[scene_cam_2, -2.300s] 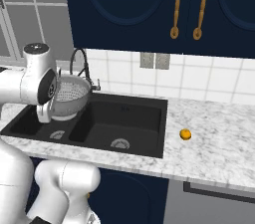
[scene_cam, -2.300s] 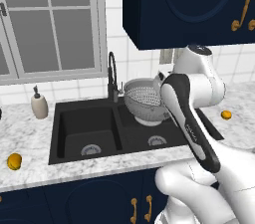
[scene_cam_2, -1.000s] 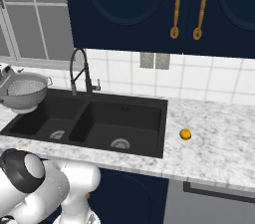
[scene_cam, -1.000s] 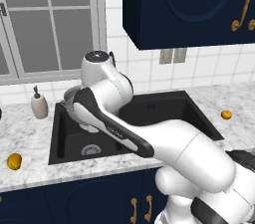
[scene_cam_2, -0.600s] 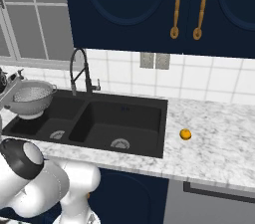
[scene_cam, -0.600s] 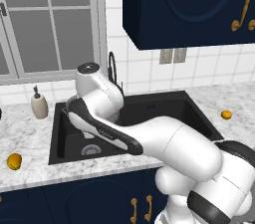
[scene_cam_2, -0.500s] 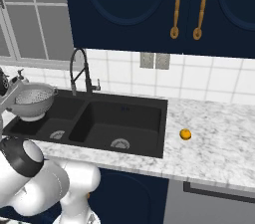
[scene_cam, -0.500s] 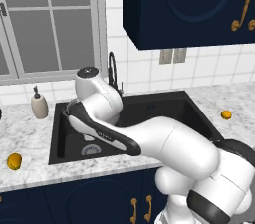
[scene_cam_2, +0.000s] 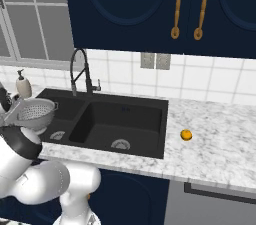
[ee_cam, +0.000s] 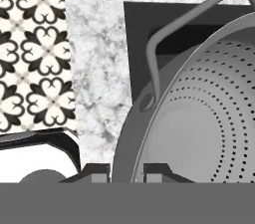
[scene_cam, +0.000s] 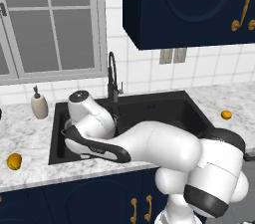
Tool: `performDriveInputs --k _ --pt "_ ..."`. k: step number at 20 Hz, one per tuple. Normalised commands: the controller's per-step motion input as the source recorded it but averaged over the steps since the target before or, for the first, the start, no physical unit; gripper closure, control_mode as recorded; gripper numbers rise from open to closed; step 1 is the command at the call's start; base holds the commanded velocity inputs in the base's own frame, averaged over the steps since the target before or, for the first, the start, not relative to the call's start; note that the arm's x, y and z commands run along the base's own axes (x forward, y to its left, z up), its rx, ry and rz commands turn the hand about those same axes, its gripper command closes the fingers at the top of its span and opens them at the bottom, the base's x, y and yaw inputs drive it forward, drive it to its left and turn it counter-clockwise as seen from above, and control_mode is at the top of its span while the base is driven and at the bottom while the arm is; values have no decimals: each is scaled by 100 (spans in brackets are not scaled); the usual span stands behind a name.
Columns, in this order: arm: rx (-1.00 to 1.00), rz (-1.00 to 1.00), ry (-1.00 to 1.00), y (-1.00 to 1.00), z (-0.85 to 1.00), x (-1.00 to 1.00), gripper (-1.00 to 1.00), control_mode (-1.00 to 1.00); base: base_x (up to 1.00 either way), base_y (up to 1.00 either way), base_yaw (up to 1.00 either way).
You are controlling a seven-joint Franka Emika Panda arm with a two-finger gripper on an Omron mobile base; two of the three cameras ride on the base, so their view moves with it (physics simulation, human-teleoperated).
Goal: Put the colander in the sink, put the tangerine, mango in the colander, and turn on the sink faucet and pour water over the colander.
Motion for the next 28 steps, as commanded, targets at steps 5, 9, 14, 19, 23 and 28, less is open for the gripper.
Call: performDriveInputs --k 5,9,14,19,23,28 --pt "0 -2 6 15 -16 22 100 -100 0 0 0" --pt "0 0 0 0 -8 43 100 -100 0 0 0" --pt "-1 0 0 14 -12 56 100 -100 0 0 0" --pt "-3 -7 0 53 -19 43 100 -100 0 0 0" --pt "-1 -17 0 31 -22 33 100 -100 0 0 0" --pt "0 -25 0 18 -18 33 100 -100 0 0 0"
